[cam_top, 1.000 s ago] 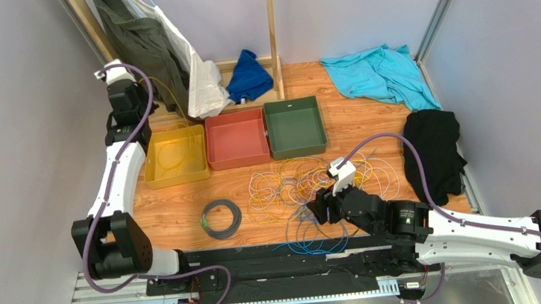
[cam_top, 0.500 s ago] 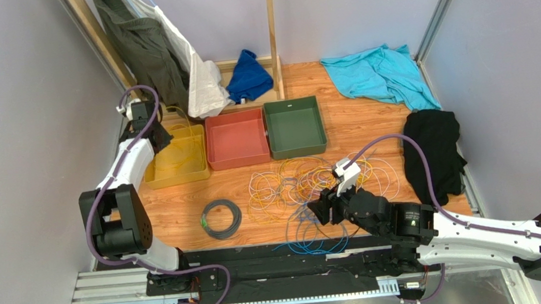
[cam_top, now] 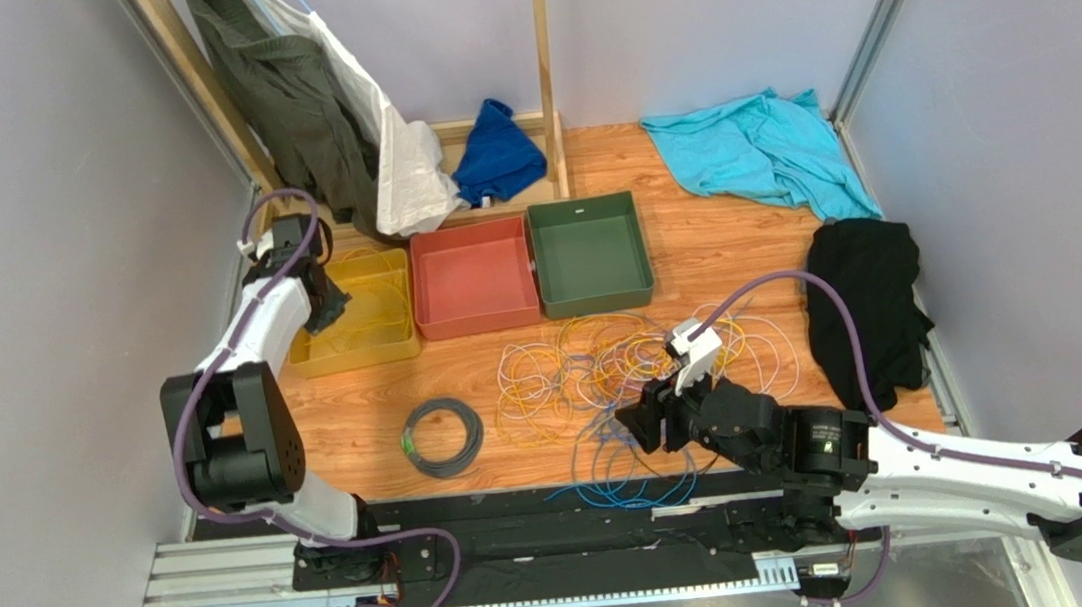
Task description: Untangle the cables
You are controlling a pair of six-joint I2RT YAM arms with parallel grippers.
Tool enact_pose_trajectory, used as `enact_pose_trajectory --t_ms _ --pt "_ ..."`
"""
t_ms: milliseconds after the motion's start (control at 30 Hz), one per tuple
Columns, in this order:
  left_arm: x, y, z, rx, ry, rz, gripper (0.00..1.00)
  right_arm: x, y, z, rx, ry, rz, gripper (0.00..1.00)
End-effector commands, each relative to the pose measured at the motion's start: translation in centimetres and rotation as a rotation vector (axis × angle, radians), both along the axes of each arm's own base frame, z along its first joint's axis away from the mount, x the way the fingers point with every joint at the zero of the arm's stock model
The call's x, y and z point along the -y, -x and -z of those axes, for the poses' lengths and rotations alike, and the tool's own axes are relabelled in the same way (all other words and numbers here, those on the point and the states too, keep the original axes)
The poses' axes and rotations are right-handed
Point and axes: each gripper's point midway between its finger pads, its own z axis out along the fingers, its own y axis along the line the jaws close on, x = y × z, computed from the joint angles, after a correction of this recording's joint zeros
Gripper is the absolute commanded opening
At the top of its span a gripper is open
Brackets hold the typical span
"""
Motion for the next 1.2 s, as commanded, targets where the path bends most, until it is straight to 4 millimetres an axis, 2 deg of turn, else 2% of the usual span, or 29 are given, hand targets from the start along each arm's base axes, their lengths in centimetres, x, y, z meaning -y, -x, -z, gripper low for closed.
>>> enact_pose_trajectory --t_ms 0,33,133,167,200,233,267,300,333,367,400,433,500,567,600,667,700,767,800,833,900,933,967,1000,1033,1067,1100,1133,1167 --pt "-1.4 -2.3 -2.8 0.028 -0.067 -0.030 0.00 0.2 0.1 -0.9 -0.002 -0.042 0.012 0.54" --pt "-1.6 -2.8 -3.8 0.039 -0.073 -0.029 0.00 0.5 0.0 -1.0 0.003 -0.047 0.021 0.54" --pt "-1.6 -2.6 -5.4 0.053 -0.077 -0.012 0.35 0.8 -0.3 -1.1 0.021 -0.057 0.037 0.54" --pt "-1.5 -2.4 -5.7 0.063 -0.076 -0.018 0.51 0.8 -0.4 -1.1 0.030 -0.053 0.036 0.54" --pt "-1.5 -2.0 -6.7 0.091 -0.075 -0.019 0.55 0.8 -0.4 -1.0 0.033 -0.045 0.038 0.54" --pt "-1.3 -1.3 -6.6 0.088 -0.069 -0.016 0.66 0.7 -0.5 -1.3 0.040 -0.046 0.038 0.54" --pt "-0.9 -1.0 -6.6 0.093 -0.051 -0.009 0.83 0.6 -0.6 -1.4 0.043 -0.039 0.039 0.54" --pt "-0.8 -0.4 -7.5 0.118 -0.045 -0.009 0.83 0.6 -0.7 -1.3 0.047 -0.020 0.037 0.54" --pt "-0.5 0.5 -7.0 0.105 -0.037 -0.004 0.84 0.5 -0.8 -1.7 0.051 -0.023 0.037 0.55" --pt "-0.4 1.0 -7.0 0.111 -0.029 -0.003 0.99 0.3 -0.8 -1.9 0.052 -0.022 0.035 0.54" --pt "-0.2 1.5 -7.8 0.139 -0.024 0.002 0.99 0.2 -0.8 -1.8 0.051 -0.012 0.031 0.54" --pt "0.0 2.2 -7.3 0.134 -0.014 0.009 0.99 0.3 -0.8 -1.8 0.049 -0.006 0.031 0.54" --pt "0.2 3.0 -8.2 0.173 -0.013 0.012 0.99 0.2 -0.8 -2.2 0.049 -0.017 0.034 0.54" --pt "0.6 3.6 -8.0 0.182 0.002 0.028 0.99 0.3 -0.6 -2.4 0.042 -0.024 0.031 0.54" --pt "1.0 4.0 -8.8 0.213 0.013 0.037 0.97 0.4 -0.6 -2.6 0.042 -0.027 0.032 0.54" --pt "2.5 4.2 -9.3 0.265 0.072 0.084 0.88 0.8 -0.6 -2.5 0.036 -0.023 0.044 0.54" --pt "3.3 4.5 -10.7 0.337 0.088 0.108 0.85 1.0 -0.7 -2.8 0.039 -0.030 0.056 0.54" --pt "7.2 4.4 -11.3 0.439 0.140 0.230 0.79 1.5 -1.0 -2.6 0.042 -0.025 0.080 0.54" --pt "8.8 5.0 -12.7 0.514 0.146 0.284 0.79 1.8 -1.2 -2.6 0.050 -0.026 0.097 0.54" --pt "12.3 5.5 -12.2 0.547 0.157 0.391 0.78 1.9 -1.3 -2.5 0.050 -0.026 0.105 0.54" --pt "15.8 6.4 -11.3 0.562 0.171 0.495 0.77 2.2 -1.5 -2.4 0.048 -0.031 0.132 0.54" --pt "18.6 7.3 -10.0 0.540 0.195 0.560 0.77 2.3 -1.7 -2.2 0.048 -0.028 0.147 0.54" --pt "19.9 7.7 -9.0 0.514 0.209 0.590 0.77 2.3 -1.7 -2.0 0.040 -0.027 0.155 0.54" --pt "21.2 7.8 -6.9 0.453 0.213 0.621 0.77 2.3 -1.7 -1.8 0.038 -0.022 0.158 0.54" --pt "23.5 8.5 -5.9 0.438 0.240 0.683 0.76 2.3 -1.7 -1.7 0.036 -0.018 0.160 0.54" --pt "24.5 8.7 -4.8 0.411 0.242 0.706 0.75 2.3 -1.7 -1.6 0.035 -0.012 0.158 0.54" --pt "25.6 9.0 -2.7 0.352 0.231 0.733 0.73 2.2 -1.7 -1.3 0.028 -0.002 0.156 0.54" --pt "27.5 9.3 -2.6 0.356 0.248 0.785 0.71 2.1 -1.6 -1.1 0.023 0.008 0.151 0.54" --pt "28.3 9.6 -1.9 0.340 0.247 0.805 0.70 2.1 -1.6 -1.0 0.019 0.016 0.150 0.54"
